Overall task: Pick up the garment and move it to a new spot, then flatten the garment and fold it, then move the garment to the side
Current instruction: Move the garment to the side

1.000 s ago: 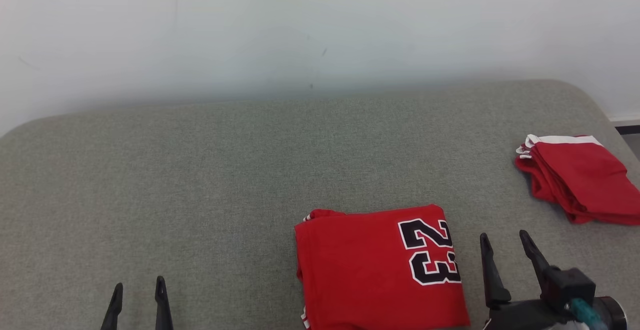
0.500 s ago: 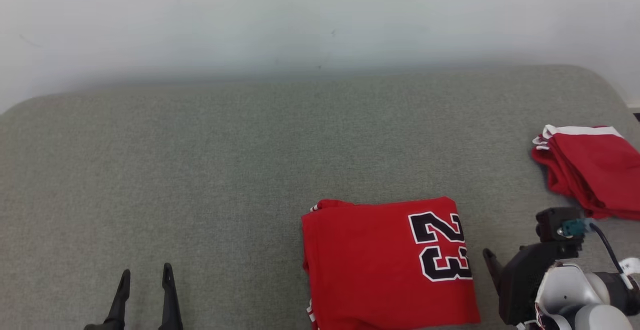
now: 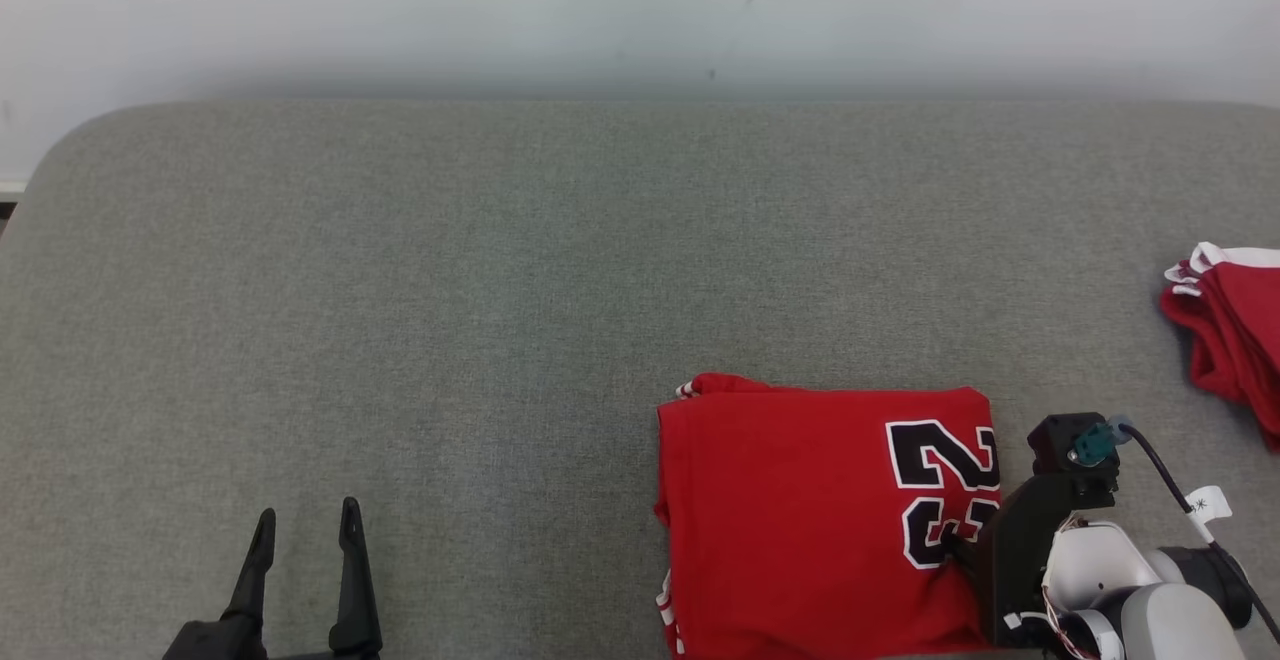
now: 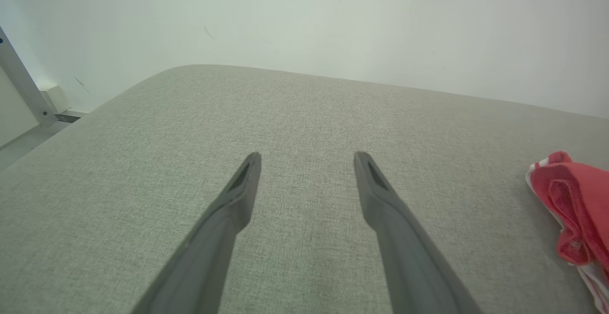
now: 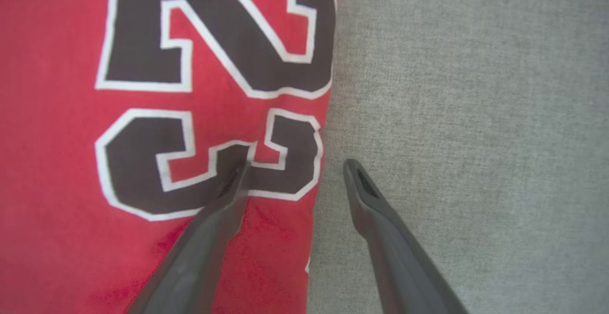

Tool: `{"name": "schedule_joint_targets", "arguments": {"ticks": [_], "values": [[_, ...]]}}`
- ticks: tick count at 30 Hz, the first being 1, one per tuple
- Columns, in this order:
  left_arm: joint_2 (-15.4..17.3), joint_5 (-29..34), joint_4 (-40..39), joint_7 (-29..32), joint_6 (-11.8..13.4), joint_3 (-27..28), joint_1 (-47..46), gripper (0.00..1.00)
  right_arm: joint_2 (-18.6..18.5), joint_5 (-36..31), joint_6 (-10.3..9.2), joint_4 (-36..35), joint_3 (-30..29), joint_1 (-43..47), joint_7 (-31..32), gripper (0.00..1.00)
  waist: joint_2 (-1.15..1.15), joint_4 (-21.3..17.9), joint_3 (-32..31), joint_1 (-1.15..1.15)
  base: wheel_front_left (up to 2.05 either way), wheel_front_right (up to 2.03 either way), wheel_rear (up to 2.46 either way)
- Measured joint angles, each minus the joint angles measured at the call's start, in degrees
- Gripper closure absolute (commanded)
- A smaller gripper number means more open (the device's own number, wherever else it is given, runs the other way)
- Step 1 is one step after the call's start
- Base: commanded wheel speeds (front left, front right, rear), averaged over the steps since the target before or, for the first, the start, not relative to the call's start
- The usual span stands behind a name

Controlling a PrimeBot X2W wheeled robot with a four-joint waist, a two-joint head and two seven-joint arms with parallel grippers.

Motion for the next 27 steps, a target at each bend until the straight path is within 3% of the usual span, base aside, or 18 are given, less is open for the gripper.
{"name": "schedule_joint_targets", "arguments": {"ticks": [3, 4, 6, 11, 19, 27], "values": [[0.0, 0.0, 0.0, 0.0, 0.1, -0.1, -0.4, 0.00, 0.2, -0.8, 0.00, 1.3, -0.2, -1.1, -0.5, 0.00, 0.00, 0.6, 0.7, 0.00, 0.00, 0.00, 0.00], [0.0, 0.0, 0.0, 0.0, 0.1, -0.1, -0.6, 0.00, 0.4, -0.9, 0.00, 1.6, -0.1, -1.4, -0.8, 0.38, 0.00, 0.7, 0.9, 0.00, 0.00, 0.00, 0.00], [0.0, 0.0, 0.0, 0.0, 0.1, -0.2, -0.8, 0.00, 0.2, -1.1, 0.00, 2.2, 0.5, -2.3, -2.2, 1.00, 0.00, 0.8, 1.2, 0.00, 0.00, 0.00, 0.00], [0.0, 0.0, -0.9, 0.0, 0.4, 0.1, -0.8, 0.00, -0.6, -0.7, 0.00, 3.7, 2.5, -5.6, -4.2, 1.00, 0.00, 0.1, 1.3, 0.00, 0.00, 0.00, 0.00], [0.0, 0.4, -2.9, 0.0, -0.1, 1.1, -0.8, 0.00, -8.3, 1.7, 0.00, 5.4, 10.4, -18.1, -3.0, 1.00, 0.00, -4.4, 1.9, 0.00, 0.00, 0.00, 0.00], [0.0, 0.5, -3.2, 0.0, -0.3, -0.2, -1.6, 0.00, -16.4, 3.1, 0.00, 5.5, 10.2, -25.7, -0.4, 1.00, 0.00, -10.3, 2.7, -0.01, 0.00, 0.00, 0.00]]}}
